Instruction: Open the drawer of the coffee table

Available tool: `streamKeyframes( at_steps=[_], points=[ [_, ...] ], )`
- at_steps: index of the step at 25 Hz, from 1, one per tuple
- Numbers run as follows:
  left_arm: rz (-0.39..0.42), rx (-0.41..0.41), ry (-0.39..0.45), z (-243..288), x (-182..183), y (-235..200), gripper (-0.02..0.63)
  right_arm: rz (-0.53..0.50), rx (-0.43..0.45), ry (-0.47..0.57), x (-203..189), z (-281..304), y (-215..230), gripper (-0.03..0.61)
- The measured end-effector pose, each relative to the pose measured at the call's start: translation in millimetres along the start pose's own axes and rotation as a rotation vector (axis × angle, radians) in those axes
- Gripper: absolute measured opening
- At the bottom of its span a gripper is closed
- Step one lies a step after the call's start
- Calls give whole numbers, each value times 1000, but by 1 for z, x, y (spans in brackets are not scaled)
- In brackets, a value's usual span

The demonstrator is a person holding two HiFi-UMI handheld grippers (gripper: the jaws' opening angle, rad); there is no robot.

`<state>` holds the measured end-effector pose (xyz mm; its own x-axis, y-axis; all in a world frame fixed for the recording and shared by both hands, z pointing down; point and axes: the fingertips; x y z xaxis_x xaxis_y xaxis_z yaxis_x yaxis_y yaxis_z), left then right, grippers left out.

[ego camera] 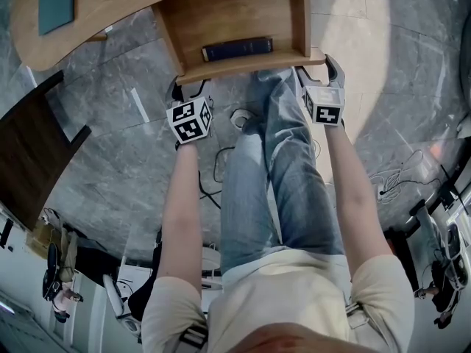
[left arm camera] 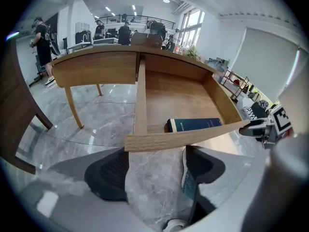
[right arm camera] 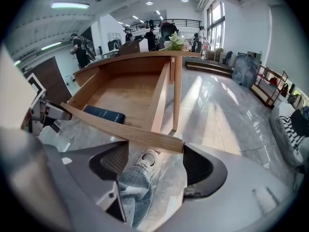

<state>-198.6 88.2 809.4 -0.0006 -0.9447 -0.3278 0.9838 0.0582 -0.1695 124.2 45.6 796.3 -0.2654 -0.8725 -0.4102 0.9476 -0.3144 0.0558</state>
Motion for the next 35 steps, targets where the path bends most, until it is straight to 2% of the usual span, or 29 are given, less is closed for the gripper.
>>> streamKeyframes(
  at_steps=[4,8,10,13,17,20,23,27,35],
  points=[
    [-9,-5,11,-18,1,4,377,11,-1,0,2,-16,-2,335],
    [-25,7,30,-44,5,8,345,-15,-5,-20,-3,-34,-4,271],
    [-58,15,72,-61,14,7,286,-19,-6,-14,-6,-41,-5,217],
    [-82,25,120,-87,27,7,237,-12,-7,-26,10,-69,-16,152],
    [-108,51,164,-126,40,10,103,9,-1,57,41,-110,-29,64],
    [-132,55,196,-157,46,15,66,22,11,86,54,-141,-41,4],
    [-136,56,224,-186,53,24,2,1,27,84,58,-167,-55,3],
    [-138,31,256,-224,57,38,2,-52,58,143,78,-209,-80,3],
    [-116,-49,313,-312,61,80,2,-55,141,277,117,-307,-118,2]
  ],
)
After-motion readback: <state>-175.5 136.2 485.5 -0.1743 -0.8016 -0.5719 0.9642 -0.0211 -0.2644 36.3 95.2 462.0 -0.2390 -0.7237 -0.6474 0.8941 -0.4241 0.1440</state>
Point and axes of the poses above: the fingertips, and each gripper's own axes: z forward along the fingers, y to its right, x out of its top, and after that the axes turned 11 degrees about -y, right-handed
